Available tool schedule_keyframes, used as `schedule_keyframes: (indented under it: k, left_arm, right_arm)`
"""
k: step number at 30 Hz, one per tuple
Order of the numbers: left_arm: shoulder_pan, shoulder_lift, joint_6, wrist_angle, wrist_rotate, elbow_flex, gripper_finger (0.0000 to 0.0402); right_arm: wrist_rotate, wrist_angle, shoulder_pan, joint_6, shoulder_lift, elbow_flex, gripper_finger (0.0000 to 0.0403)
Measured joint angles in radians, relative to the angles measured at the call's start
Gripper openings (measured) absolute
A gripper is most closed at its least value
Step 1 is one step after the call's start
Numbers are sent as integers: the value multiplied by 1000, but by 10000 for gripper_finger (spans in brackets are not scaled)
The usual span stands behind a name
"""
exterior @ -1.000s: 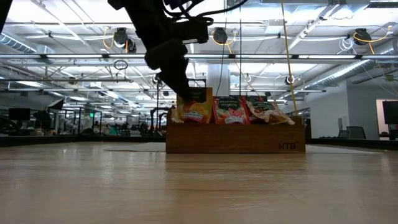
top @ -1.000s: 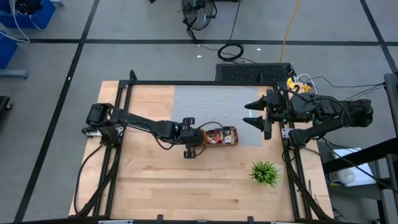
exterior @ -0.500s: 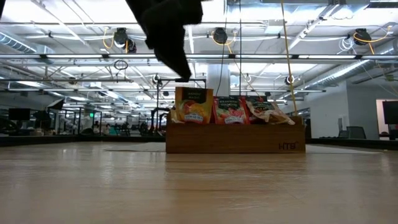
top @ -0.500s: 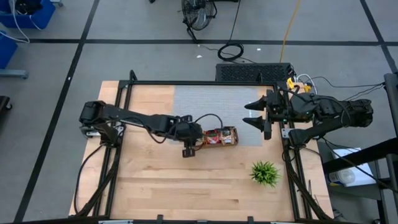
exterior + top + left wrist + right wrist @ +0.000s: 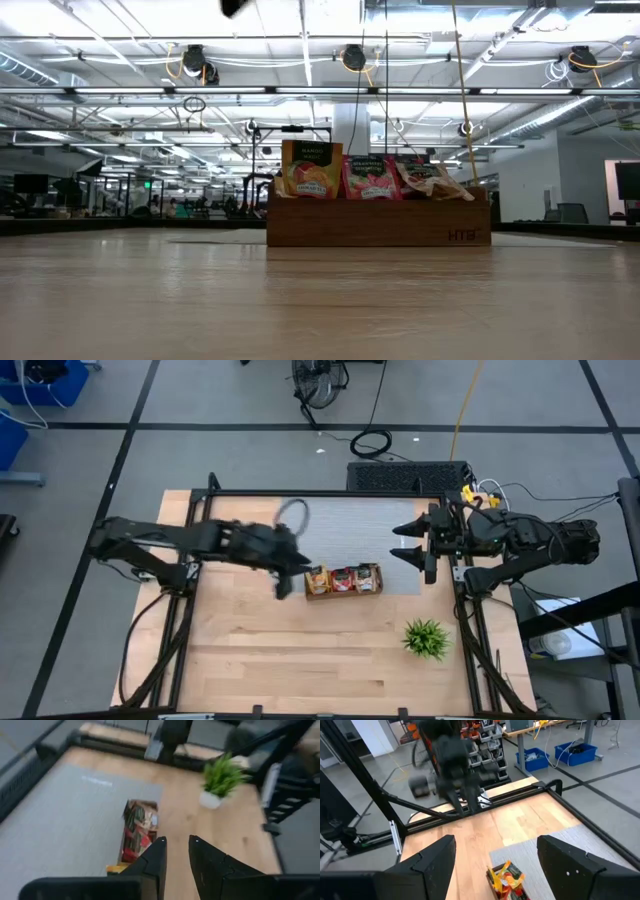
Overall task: Pick & Place Tea
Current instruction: Return to home position
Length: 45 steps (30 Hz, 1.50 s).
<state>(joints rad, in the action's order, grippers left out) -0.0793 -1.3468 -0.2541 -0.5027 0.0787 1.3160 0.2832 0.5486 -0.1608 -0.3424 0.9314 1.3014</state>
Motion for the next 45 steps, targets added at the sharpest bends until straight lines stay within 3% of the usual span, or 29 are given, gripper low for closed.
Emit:
schedule_keyframes:
  k: [6,17,25,28,35,45]
  left_arm:
    - [-30,217,64,21,21,-42,85]
    - [-143,644,86,153,163,-409,85]
    - [-186,876,97,215,210,-621,85]
    - [-188,954,96,222,213,-698,85]
    - [-188,1113,86,264,221,-877,85]
    - [-188,1279,61,325,222,-1064,85]
  right_arm:
    - [5,-35,-8,10,-51,-62,263]
    - [7,-567,-65,81,-394,-600,263]
    - [6,-700,-64,14,-602,-885,263]
    - [14,-702,-63,25,-653,-947,263]
    - [165,-702,-63,39,-757,-1058,263]
    - [132,-702,-63,-5,-833,-1144,263]
